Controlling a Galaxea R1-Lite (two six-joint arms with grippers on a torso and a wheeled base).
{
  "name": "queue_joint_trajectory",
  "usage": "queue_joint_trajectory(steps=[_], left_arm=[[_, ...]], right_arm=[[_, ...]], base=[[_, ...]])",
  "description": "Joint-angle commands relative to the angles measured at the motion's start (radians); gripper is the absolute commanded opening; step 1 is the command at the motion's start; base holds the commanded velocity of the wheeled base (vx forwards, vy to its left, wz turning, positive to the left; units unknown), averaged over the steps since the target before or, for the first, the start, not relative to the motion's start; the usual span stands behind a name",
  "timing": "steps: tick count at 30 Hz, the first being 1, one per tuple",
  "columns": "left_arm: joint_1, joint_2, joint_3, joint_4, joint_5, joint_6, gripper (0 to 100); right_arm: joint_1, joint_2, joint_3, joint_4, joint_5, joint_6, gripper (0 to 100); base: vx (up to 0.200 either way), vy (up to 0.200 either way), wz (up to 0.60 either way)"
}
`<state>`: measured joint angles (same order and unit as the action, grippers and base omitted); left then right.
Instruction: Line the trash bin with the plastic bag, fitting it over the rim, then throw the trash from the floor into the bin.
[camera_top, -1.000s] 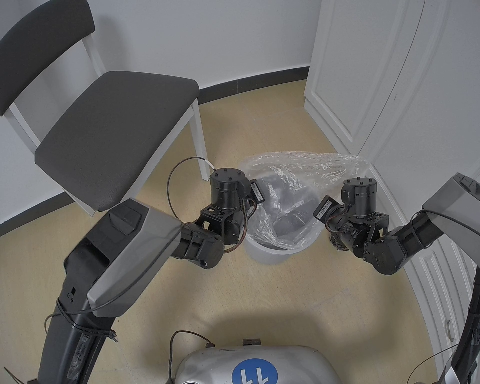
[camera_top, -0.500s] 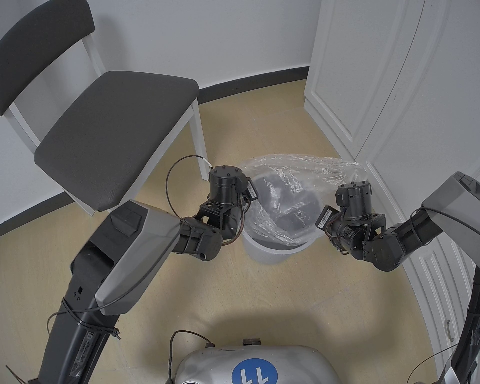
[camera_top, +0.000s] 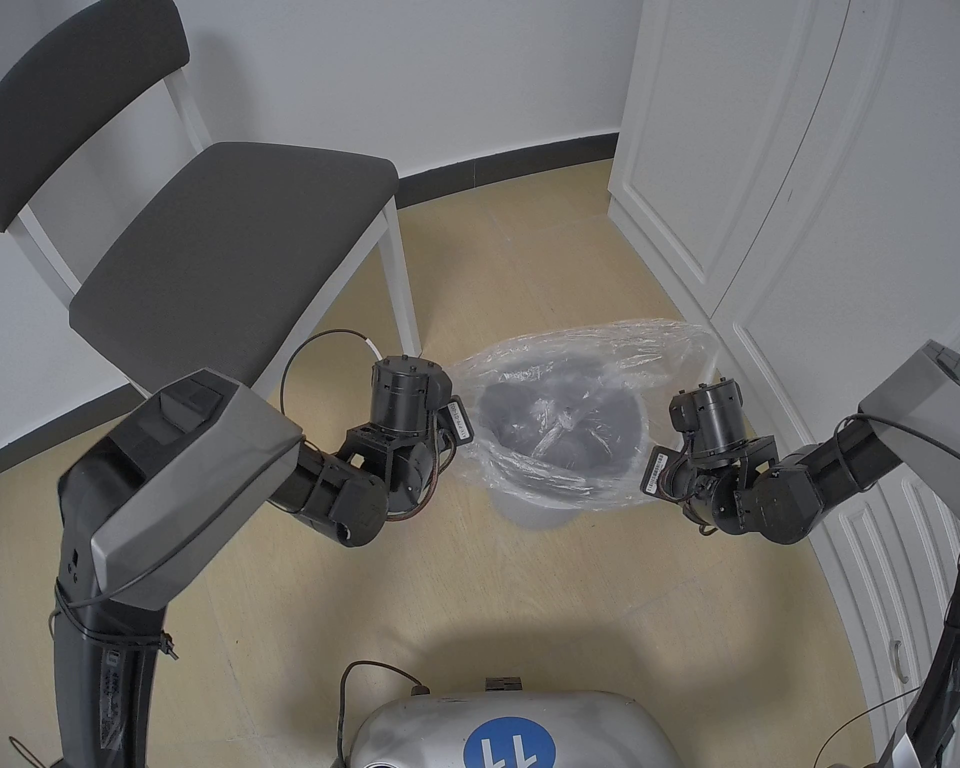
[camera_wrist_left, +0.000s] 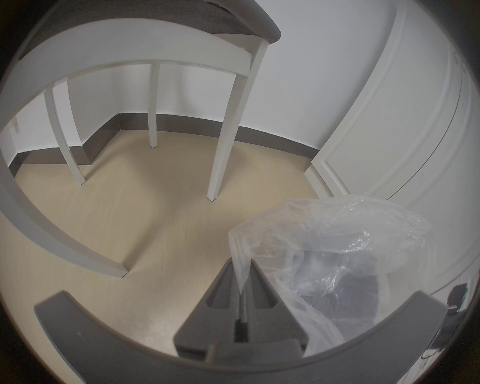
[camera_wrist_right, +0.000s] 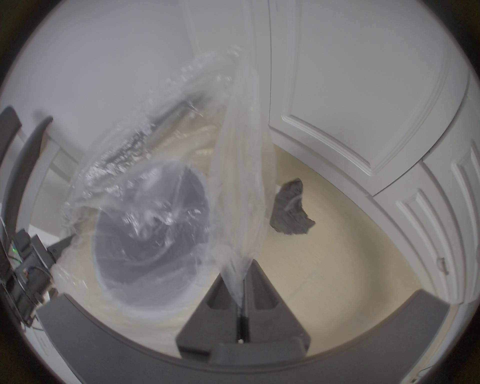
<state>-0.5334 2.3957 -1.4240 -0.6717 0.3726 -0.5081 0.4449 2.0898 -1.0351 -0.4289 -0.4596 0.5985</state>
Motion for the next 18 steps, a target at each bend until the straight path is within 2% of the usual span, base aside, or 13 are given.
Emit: queue_joint_trajectory(steps=[1, 18], left_arm=[[0.001, -0.086, 0.083, 0.001, -0.003, -0.001, 0], [-0.025, -0.176, 0.275, -0.017, -0.004, -0.01, 0]], right_arm=[[0.0, -0.082, 0.018, 0.05, 0.006, -0.02, 0], [0.011, -0.149, 0.104, 0.076, 0.009, -0.118, 0]], base=[[0.0, 0.0, 0.0], [0.0, 0.0, 0.0]])
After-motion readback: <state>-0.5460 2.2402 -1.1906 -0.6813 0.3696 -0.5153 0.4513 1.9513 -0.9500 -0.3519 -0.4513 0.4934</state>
